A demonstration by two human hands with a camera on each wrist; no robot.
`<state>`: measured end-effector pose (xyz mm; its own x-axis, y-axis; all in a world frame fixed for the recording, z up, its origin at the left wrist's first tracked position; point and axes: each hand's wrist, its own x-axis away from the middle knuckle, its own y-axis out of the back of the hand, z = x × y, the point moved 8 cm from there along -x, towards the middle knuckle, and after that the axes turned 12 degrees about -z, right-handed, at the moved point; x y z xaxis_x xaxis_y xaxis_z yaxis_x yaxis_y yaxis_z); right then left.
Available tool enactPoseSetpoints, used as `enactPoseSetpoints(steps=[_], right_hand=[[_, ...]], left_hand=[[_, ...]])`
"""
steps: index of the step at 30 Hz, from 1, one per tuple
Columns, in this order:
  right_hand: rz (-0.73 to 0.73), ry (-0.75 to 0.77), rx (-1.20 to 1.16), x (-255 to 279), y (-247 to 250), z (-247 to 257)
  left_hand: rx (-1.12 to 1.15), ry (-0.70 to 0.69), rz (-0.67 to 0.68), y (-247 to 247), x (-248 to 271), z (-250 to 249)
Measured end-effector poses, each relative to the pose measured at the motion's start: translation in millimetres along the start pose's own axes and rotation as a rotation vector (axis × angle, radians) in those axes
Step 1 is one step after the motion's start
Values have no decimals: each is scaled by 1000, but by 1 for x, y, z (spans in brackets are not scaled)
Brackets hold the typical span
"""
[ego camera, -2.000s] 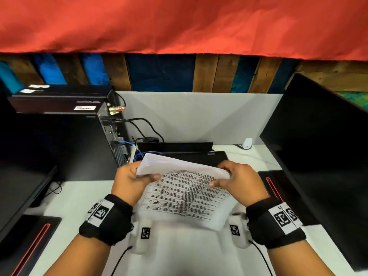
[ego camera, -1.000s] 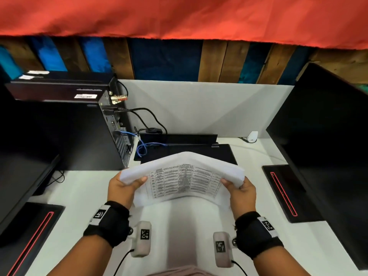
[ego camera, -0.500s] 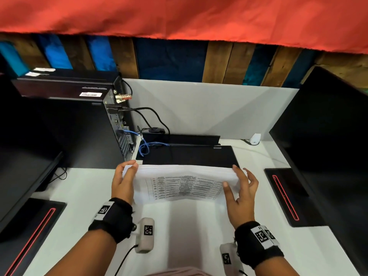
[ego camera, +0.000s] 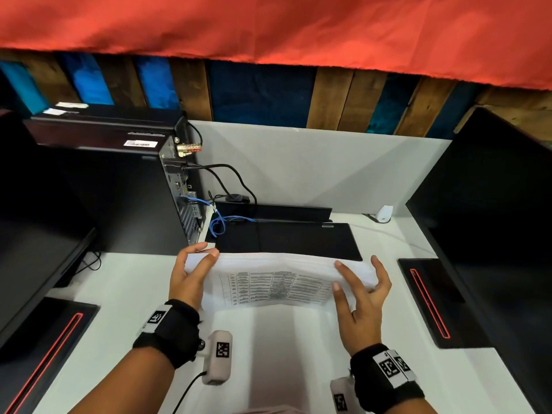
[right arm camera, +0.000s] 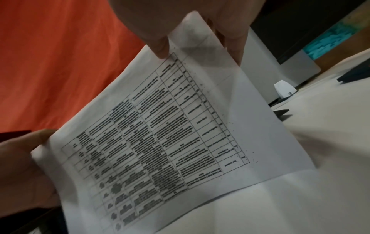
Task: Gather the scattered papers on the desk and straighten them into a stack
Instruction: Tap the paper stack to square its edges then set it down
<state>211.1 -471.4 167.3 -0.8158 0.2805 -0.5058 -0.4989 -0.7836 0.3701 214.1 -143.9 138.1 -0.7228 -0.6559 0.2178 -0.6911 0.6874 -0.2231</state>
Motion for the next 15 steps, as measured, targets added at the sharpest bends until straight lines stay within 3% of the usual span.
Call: enactPoseSetpoints(steps=[7, 12, 15], right_hand=[[-4, 50, 16, -2, -1, 2], [-32, -65, -16, -5, 0, -11], [8, -73, -27, -5, -3, -15]], left_hand=[[-12, 6, 27, -3, -6, 3], [-26, -6, 47, -4, -5, 2], [-48, -30, 146, -6, -5, 4]])
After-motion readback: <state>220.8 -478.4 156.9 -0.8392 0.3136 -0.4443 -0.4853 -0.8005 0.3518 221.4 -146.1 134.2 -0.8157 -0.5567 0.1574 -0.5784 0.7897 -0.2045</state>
